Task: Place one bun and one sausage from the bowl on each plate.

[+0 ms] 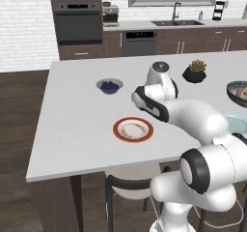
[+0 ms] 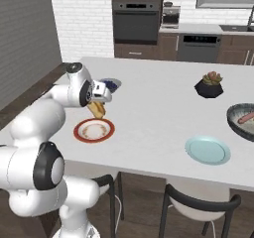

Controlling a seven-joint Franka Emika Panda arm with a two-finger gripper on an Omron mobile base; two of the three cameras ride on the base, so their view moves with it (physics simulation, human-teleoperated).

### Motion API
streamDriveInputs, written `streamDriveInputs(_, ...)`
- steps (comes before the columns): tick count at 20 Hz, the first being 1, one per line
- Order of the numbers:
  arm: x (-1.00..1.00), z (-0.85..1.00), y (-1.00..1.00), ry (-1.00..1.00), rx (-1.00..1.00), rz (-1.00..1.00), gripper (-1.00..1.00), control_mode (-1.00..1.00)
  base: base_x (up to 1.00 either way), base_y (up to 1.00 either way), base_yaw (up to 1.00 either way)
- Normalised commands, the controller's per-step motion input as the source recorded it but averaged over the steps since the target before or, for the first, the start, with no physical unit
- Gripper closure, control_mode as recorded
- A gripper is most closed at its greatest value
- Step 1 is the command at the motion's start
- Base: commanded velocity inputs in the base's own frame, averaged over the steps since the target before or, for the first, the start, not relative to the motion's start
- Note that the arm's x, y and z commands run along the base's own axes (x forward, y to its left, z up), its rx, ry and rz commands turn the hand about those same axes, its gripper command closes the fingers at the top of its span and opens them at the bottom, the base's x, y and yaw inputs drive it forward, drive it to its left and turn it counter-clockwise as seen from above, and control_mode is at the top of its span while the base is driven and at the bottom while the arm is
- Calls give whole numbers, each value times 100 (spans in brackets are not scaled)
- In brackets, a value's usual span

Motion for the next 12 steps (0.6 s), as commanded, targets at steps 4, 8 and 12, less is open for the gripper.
streamDriveInputs(4,81,-64,41,1,0,-3,100,-100,0,0,0)
streamDriveInputs(8,65,-85,10,11,0,0,100,-100,0,0,0)
streamDriveInputs(12,-23,-68,1,10,0,0,100,-100,0,0,0)
